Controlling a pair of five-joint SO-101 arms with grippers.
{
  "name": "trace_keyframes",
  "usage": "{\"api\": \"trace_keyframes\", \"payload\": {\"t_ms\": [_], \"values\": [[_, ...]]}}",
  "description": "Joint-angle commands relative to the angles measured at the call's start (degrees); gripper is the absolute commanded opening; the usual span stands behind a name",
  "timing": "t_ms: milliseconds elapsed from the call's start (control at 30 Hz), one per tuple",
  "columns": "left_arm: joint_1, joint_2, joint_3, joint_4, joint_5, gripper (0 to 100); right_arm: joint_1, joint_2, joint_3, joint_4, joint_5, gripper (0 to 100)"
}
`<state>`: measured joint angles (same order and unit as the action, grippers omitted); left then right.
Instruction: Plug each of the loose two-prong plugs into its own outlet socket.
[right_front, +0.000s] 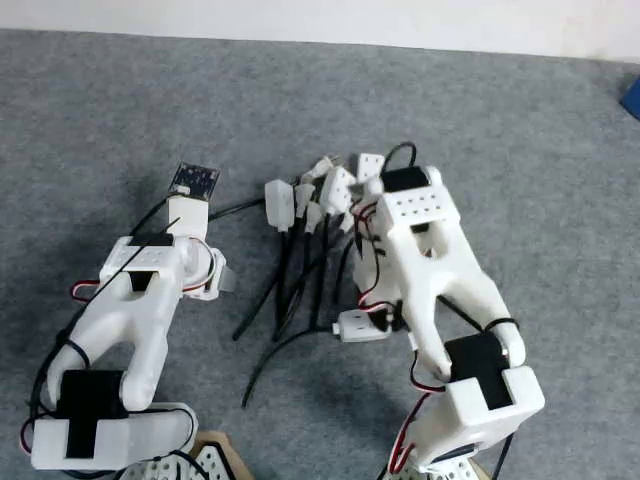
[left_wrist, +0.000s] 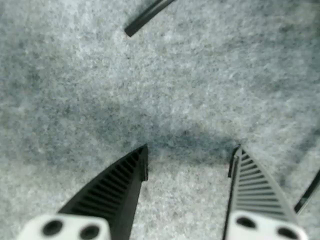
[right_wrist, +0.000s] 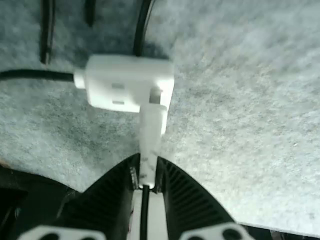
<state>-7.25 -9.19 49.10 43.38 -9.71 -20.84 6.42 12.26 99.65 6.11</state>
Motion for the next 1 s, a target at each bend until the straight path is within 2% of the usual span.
{"api": "trace_keyframes", "payload": {"t_ms": [0,700,967], "values": [[0.66,-1.89,0.13,-0.62,-0.62,26,0.31,-0.13,2.68,-2.33,0.7,0.6],[0.84,-1.89,0.13,-0.62,-0.62,26,-1.01,-0.04,3.56,-7.87,0.35,0.6],[0.92,-1.89,0.57,-0.7,-0.62,26,-3.56,10.51,-3.82,-6.11,0.35,0.6]]}}
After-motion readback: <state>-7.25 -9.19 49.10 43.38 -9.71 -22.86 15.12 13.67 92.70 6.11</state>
